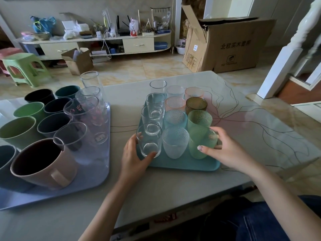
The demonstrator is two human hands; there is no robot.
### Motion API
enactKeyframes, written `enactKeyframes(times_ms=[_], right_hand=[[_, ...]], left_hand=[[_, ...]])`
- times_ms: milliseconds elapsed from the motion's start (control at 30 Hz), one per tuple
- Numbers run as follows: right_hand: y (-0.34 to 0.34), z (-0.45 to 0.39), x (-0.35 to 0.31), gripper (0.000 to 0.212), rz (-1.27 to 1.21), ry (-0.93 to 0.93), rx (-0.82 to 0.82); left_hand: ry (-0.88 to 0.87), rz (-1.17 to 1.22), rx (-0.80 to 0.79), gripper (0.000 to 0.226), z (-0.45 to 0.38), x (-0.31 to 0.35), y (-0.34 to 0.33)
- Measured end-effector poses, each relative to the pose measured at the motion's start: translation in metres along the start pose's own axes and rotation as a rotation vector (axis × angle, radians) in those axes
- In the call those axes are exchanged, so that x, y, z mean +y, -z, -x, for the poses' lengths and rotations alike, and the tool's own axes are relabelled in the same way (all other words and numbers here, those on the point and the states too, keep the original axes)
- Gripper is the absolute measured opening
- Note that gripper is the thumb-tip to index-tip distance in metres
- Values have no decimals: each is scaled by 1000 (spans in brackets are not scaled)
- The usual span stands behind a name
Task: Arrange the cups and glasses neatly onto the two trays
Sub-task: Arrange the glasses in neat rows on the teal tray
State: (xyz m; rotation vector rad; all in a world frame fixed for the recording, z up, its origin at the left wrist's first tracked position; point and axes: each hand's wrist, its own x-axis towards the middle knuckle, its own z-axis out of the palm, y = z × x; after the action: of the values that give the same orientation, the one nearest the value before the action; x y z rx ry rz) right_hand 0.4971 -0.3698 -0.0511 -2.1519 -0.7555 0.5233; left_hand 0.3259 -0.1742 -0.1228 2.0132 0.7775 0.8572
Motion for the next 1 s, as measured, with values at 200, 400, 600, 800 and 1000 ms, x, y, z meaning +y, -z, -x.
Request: enactKeyframes(times_ms=[200, 400, 600, 800, 1000], right_hand=[[0, 1, -1, 68, -20, 4, 10], [0, 2, -1, 80, 38, 16, 8], [-3, 3, -3, 86, 28, 100, 19], [-3, 3, -3, 81, 69, 91, 12], [-2, 5, -4, 80, 84, 86, 9]], left_hand=[[-7, 15, -8, 79, 1, 0, 2], [-5, -66, -29, 108, 2, 8, 0], [21, -96, 20, 107, 0, 12, -7], [3, -91, 24, 98, -3, 8, -8], [13, -118, 39, 90, -7, 4, -12]])
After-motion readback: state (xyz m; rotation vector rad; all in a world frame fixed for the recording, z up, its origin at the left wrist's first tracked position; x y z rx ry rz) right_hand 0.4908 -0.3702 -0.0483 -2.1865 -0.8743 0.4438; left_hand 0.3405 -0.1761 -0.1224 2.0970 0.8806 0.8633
